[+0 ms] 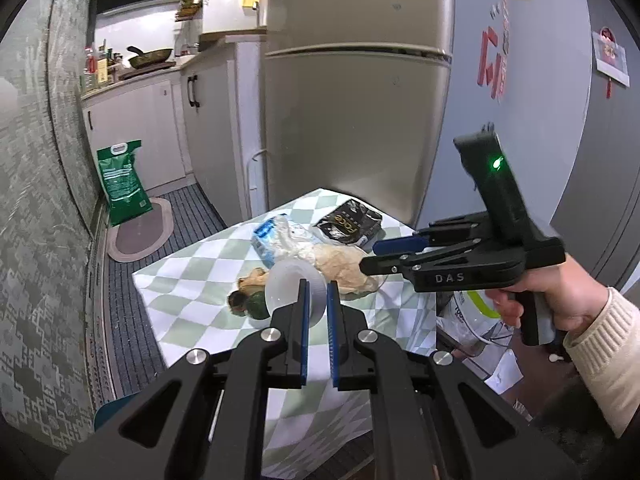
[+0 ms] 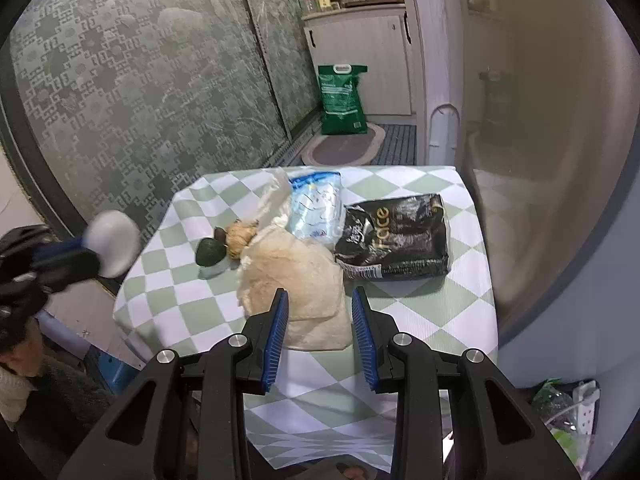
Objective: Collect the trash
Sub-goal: 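Lift the white cup with the left tool while the right tool grasps the tissue, then carry the cup and tissue over the teal bin with both tools, then open the left and right tools to drop cup and tissue into the bin, then move both tools back to the table toward the green fruit and tissue, then grasp the green fruit with the left tool while the right tool grasps crumpled tissue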
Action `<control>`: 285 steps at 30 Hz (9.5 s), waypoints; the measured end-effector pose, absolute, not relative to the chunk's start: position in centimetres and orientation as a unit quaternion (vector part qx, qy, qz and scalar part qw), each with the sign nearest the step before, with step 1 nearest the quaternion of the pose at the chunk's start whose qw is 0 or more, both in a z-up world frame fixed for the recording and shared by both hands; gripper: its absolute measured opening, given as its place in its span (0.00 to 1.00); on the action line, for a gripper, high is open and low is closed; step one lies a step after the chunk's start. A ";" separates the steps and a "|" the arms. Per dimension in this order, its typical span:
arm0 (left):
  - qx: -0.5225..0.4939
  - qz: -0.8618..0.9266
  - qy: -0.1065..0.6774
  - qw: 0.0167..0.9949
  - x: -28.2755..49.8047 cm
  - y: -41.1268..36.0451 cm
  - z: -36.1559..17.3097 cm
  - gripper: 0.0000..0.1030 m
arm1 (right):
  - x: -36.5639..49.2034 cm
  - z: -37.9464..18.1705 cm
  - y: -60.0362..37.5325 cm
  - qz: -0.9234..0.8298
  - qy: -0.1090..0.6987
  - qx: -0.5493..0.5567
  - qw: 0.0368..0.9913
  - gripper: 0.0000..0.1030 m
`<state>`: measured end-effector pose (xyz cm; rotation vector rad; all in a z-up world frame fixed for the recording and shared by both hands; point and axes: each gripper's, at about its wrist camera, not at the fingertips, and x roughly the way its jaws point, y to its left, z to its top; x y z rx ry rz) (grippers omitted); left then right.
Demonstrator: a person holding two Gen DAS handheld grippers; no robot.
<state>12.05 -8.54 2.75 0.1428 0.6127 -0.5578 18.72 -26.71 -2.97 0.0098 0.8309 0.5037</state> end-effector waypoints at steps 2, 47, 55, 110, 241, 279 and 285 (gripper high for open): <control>0.063 -0.262 0.292 0.918 11.8 -7.8 3.0 0.09 | 18.7 -2.9 -26.3 0.241 0.403 -0.004 0.883 0.21; -0.010 -0.117 0.371 0.921 12.8 8.9 -1.5 0.09 | 17.9 0.0 -23.2 0.148 0.409 -0.066 0.898 0.05; -0.018 -0.097 0.401 0.911 13.1 10.8 -4.0 0.09 | 16.6 3.5 -21.9 0.170 0.372 -0.052 0.911 0.05; -0.067 -0.053 0.490 0.867 12.7 18.1 -11.8 0.16 | 14.7 -8.6 6.9 0.350 0.482 -0.154 0.789 0.05; -0.061 -0.147 0.405 0.900 22.0 -8.4 -4.2 0.20 | 18.2 -0.6 -24.5 0.228 0.400 0.029 0.887 0.34; -0.100 -0.173 0.402 0.894 22.2 -7.1 -3.5 0.23 | 19.8 -2.7 -21.9 0.213 0.410 0.020 0.887 0.08; -0.114 -0.178 0.387 0.898 21.2 -5.5 -2.0 0.23 | 19.4 -1.4 -21.8 0.214 0.396 0.023 0.893 0.08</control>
